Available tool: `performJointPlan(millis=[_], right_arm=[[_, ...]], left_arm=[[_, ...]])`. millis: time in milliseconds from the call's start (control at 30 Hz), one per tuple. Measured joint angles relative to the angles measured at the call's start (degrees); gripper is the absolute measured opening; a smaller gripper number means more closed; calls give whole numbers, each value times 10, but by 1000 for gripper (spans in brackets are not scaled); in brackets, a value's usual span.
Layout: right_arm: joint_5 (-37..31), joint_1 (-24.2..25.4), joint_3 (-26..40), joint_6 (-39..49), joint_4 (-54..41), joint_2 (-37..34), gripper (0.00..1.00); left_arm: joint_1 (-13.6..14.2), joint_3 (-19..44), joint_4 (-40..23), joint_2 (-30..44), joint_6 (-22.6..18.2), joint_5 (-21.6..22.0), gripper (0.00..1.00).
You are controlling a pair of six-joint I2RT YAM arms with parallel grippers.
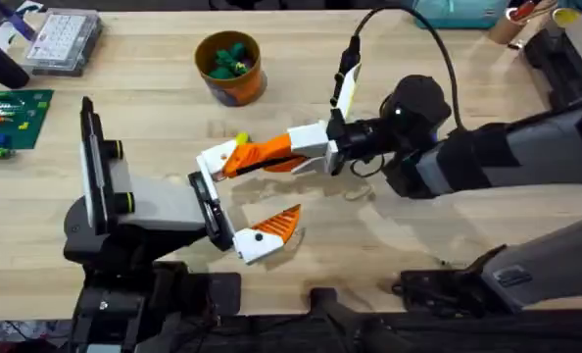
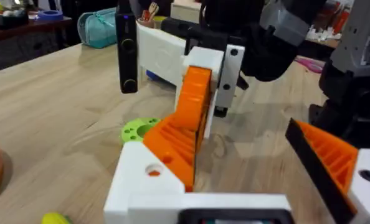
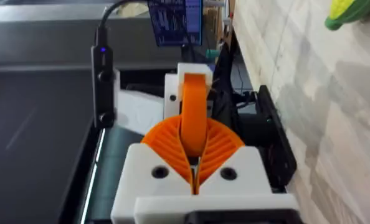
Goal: Pick up the gripper from the table and insert it into the empty holder that is missing its gripper. Then pick up a screw, insert it into the mounting hole, and use the screwdriver to tighten it. Finally, clean up the table by picking up the vegetable and placing it into the bucket.
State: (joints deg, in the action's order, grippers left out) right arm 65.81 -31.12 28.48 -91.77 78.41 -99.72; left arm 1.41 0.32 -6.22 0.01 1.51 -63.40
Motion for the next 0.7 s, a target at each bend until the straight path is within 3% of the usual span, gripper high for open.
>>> performJointPlan(millis=[467,700], right_arm=[[20,-4,60,48,-109,0,16],[22,-5,62,69,-116,0,15]], left_arm=[[-3,0,2,0,3,17,987],[-3,0,2,0,3,18,987]])
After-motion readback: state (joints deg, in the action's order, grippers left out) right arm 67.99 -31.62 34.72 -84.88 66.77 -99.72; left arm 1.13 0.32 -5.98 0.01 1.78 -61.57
